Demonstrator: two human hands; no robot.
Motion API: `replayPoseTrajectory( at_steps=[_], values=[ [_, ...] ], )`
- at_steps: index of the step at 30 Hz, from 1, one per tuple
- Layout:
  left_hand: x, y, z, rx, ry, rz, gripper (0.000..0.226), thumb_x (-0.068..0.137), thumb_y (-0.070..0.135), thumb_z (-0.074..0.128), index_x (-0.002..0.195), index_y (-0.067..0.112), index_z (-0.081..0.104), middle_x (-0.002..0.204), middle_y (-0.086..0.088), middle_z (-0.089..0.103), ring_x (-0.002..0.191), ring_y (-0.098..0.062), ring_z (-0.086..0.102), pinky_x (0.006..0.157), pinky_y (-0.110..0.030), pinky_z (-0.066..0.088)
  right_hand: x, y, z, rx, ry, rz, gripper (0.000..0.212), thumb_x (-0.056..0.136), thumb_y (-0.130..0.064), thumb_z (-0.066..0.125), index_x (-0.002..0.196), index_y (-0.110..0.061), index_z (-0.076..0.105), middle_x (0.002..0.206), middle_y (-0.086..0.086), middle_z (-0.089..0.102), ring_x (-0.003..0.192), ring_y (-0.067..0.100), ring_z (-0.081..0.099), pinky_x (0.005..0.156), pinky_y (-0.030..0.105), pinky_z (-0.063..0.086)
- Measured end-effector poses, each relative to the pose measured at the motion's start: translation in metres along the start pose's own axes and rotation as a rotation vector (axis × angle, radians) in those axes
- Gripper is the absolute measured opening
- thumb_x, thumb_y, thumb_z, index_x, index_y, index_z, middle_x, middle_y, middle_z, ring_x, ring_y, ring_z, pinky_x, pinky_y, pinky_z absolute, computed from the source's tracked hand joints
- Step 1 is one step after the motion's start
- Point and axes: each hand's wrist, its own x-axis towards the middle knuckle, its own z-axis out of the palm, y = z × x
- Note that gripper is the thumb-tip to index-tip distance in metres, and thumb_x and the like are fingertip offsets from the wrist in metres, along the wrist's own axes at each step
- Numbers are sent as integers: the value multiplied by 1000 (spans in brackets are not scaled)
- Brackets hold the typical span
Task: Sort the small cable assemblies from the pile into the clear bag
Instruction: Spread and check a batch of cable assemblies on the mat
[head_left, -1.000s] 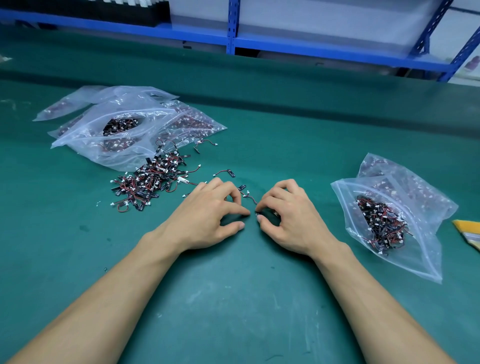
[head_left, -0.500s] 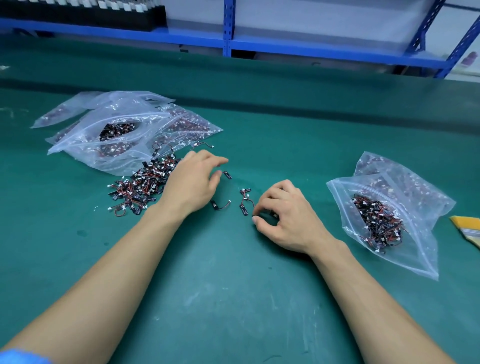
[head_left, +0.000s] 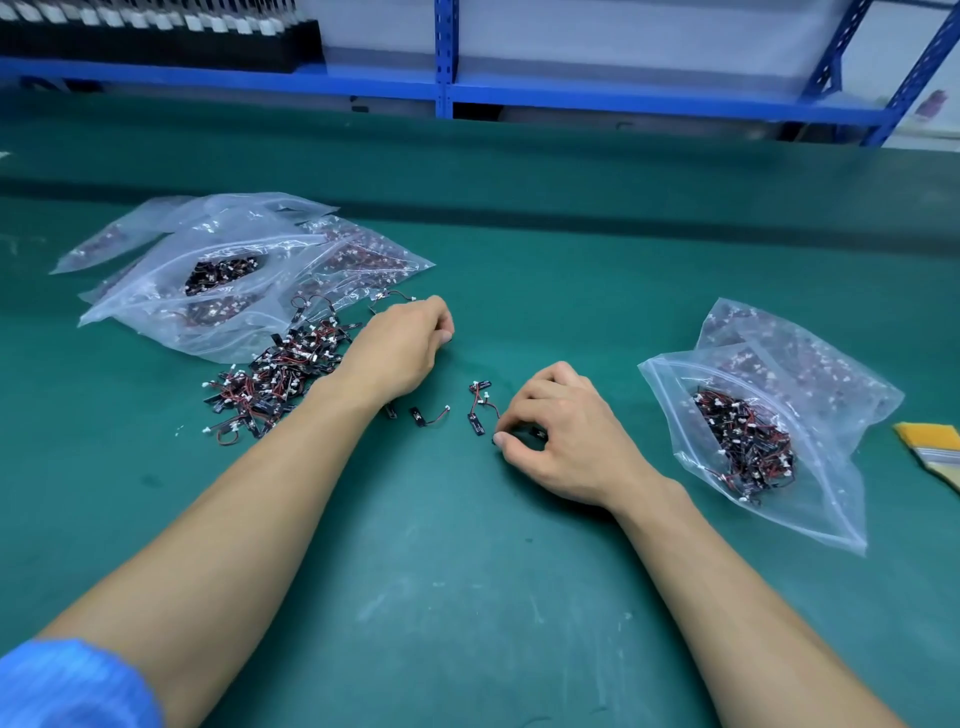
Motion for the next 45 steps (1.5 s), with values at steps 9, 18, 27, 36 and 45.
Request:
replayPoseTrajectory(
  at_steps=[9, 18, 27, 36, 45],
  values=[
    [3, 34, -3, 4, -114, -40, 29, 97, 13, 34, 97, 25, 61, 73, 13, 45, 84, -24, 46, 72, -32, 31, 0, -2, -1, 3, -12, 11, 16, 84, -31, 62, 86, -27, 77, 82, -14, 62, 98, 19, 47, 93, 33, 37],
    [1, 43, -2, 126, -241, 28, 35, 107, 30, 34, 109, 9, 62, 113, -11, 64, 106, -34, 56, 87, -38, 42, 0, -1, -1, 12, -10, 14, 17, 85, -34, 61, 87, -28, 77, 82, -17, 60, 99, 18, 47, 92, 32, 35],
    [-4, 41, -1, 112, -96, -47, 22, 103, 26, 36, 110, 29, 57, 89, -5, 56, 88, -36, 54, 73, -40, 44, 1, 0, 0, 15, -12, 9, 12, 90, -30, 65, 90, -27, 77, 86, -15, 63, 99, 17, 46, 93, 33, 35],
    [-6, 51, 2, 183, -203, -83, 6, 85, 38, 71, 90, 37, 67, 94, 2, 58, 93, -26, 58, 73, -32, 41, 0, 1, -1, 26, -17, 17, 13, 90, -30, 66, 91, -28, 79, 88, -15, 64, 100, 16, 45, 94, 31, 32],
    [-2, 43, 0, -41, -38, -209, 20, 84, 35, 66, 69, 36, 54, 80, 6, 63, 89, -24, 59, 74, -35, 48, 1, 1, -1, 21, -6, 20, 15, 89, -32, 68, 86, -23, 79, 84, -17, 61, 100, 17, 46, 90, 30, 30]
  ],
)
